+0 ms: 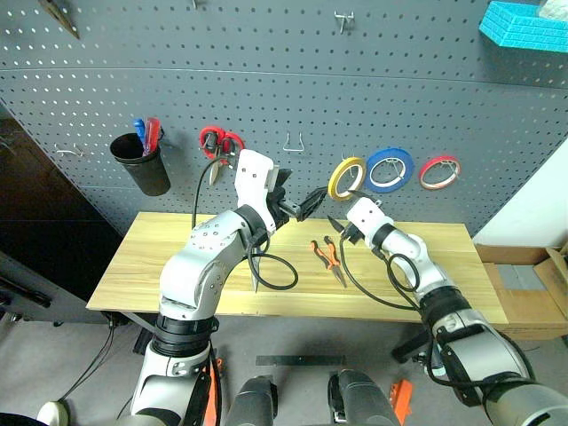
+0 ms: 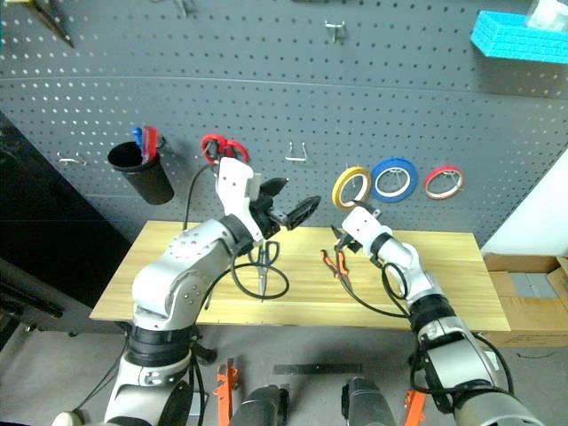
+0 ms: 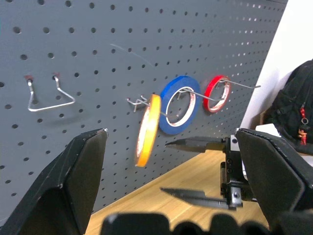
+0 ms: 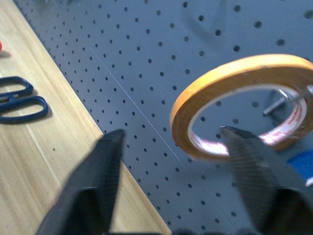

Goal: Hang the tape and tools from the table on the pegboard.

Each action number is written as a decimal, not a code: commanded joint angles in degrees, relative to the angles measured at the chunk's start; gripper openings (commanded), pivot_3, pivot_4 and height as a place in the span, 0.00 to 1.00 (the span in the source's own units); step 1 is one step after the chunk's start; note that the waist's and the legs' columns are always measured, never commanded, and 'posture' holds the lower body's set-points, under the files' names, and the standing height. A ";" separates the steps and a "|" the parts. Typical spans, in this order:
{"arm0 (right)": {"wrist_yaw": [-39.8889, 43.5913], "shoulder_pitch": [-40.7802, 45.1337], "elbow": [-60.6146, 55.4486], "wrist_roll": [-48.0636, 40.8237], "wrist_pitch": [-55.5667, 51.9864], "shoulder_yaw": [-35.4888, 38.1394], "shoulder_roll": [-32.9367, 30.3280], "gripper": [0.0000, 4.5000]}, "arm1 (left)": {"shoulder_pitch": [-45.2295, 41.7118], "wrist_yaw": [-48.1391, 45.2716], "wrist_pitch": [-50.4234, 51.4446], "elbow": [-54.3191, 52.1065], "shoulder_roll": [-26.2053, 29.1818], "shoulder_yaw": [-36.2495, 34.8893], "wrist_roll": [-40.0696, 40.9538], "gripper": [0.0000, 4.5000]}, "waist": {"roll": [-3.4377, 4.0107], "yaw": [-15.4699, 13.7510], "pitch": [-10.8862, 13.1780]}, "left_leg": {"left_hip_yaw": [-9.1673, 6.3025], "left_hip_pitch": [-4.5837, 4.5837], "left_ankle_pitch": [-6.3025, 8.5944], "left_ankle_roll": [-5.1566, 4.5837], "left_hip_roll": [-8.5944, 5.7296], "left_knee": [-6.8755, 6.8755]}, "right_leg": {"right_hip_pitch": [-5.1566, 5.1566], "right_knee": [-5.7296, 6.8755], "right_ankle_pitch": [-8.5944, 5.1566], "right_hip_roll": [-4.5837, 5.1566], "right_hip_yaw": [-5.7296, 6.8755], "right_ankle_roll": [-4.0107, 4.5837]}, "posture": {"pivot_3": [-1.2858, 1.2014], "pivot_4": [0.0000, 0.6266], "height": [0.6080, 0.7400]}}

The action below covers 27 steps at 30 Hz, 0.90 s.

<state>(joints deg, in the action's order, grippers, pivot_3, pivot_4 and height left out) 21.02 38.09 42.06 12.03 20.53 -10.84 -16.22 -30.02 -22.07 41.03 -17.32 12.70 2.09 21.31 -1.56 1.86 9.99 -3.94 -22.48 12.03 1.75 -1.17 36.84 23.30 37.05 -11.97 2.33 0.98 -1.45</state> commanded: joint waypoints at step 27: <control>-1.09 1.55 -24.81 -12.81 -72.61 6.27 11.82 1.00 | 25.17 0.62 -4.78 -5.30 6.95 7.43 -9.29 1.00 | 0.36 -0.15 5.54 | 1.19 -0.67 0.29 -0.48 1.37 -0.19 | 1.08 -0.05 -0.07 -0.63 -0.40 0.32 | 0.51 0.52 1.00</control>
<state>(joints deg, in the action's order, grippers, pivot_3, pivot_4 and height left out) 20.34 38.52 16.75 0.32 -51.22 -5.39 -4.55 -4.82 -20.84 37.82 -21.08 19.28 9.53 12.53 -1.20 1.70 15.52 -2.79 -23.26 12.35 1.22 0.21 36.65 24.46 36.97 -12.06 1.71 0.58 -1.12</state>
